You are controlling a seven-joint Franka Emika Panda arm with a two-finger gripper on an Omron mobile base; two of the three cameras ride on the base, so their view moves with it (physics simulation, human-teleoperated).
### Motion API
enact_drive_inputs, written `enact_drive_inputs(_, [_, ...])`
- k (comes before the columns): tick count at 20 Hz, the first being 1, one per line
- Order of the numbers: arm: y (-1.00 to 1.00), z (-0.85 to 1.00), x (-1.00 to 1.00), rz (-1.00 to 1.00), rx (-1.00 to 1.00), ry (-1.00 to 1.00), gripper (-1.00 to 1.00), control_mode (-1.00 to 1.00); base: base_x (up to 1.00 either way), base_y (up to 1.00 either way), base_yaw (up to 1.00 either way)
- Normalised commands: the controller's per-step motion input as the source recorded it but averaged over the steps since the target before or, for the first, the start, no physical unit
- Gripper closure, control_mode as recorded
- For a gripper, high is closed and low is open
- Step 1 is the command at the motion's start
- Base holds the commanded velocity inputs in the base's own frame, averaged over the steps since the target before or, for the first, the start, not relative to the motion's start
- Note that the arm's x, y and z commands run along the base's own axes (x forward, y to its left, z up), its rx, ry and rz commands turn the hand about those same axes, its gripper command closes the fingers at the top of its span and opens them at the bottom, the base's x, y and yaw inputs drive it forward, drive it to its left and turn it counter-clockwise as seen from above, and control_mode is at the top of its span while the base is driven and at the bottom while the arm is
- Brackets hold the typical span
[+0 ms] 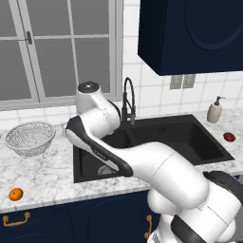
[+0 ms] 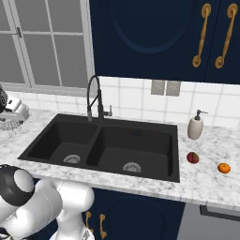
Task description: Put the colander in the sink, put the tangerine, tangerine, mango in the colander, and turn on the sink faucet and pour water over the colander.
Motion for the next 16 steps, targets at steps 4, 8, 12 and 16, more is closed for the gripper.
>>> enact_drive_inputs(4, [0.60,-0.15,0.46,-0.10,0.02,0.00,-1.00,-1.00,0.00,0.00,0.00])
enact_drive_inputs(8, [0.47,-0.20,0.42,-0.11,0.02,0.00,-1.00,-1.00,0.00,0.00,0.00])
enact_drive_inputs(12, [0.48,-0.26,0.34,-0.12,0.01,0.01,-1.00,-1.00,0.00,0.00,0.00])
enact_drive_inputs(16, [0.61,-0.27,0.40,-0.12,0.00,0.05,-1.00,-1.00,0.00,0.00,0.00])
